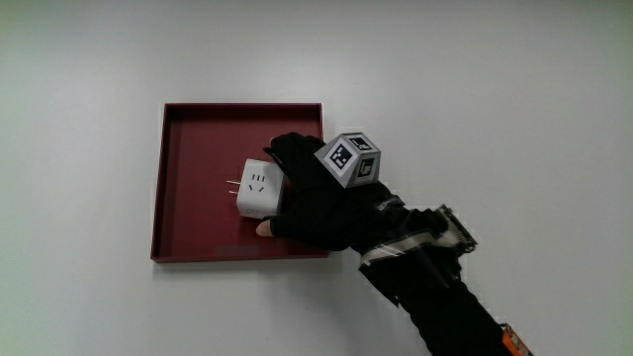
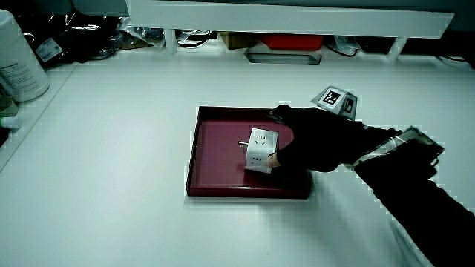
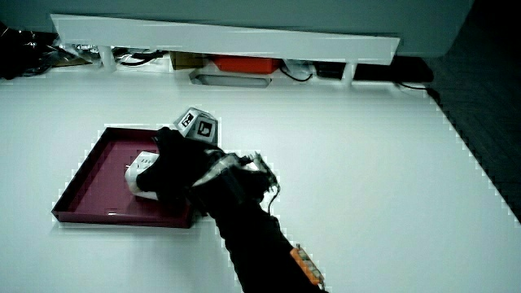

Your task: Place socket

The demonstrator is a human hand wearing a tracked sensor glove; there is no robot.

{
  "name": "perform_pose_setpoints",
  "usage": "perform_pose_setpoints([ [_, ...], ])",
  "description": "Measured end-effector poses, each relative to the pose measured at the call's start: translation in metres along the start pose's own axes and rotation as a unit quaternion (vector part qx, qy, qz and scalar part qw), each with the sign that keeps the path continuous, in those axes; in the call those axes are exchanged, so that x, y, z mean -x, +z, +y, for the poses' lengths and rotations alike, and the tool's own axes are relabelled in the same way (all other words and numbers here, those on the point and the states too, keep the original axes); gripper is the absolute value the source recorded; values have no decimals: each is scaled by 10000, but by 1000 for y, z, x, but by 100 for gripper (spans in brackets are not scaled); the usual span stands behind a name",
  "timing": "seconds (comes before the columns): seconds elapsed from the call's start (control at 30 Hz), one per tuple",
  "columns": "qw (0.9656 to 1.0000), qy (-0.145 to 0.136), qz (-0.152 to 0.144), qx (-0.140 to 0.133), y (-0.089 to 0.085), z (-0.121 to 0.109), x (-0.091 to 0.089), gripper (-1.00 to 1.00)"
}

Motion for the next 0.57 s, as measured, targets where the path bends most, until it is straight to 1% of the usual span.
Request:
perform_pose_setpoints([
  [0.03,10000,63,-29,14,3,-3,0,-79],
  [0.07,9999,140,30,-50,10,-10,5,-83],
  [0.13,9984,438,287,208,14,-15,2,-92],
  [0.17,9984,399,322,230,20,-23,6,-96],
  [0.2,9977,564,320,197,24,-28,7,-100],
  [0.23,9980,459,351,240,30,-36,12,-100],
  [0.3,9976,534,337,269,39,-48,16,-100],
  [0.33,9978,503,301,304,43,-54,18,-100],
  [0.37,9973,614,303,278,46,-59,18,-100],
  [0.4,9967,647,402,294,49,-64,19,-100],
  [0.43,9968,582,430,332,53,-69,20,-100],
  [0.47,9953,837,417,243,56,-73,19,-100],
  [0.5,9966,503,538,375,60,-80,21,-100],
  [0.53,9962,486,634,353,62,-86,21,-100],
  [0.57,9944,773,673,249,65,-90,20,-100],
])
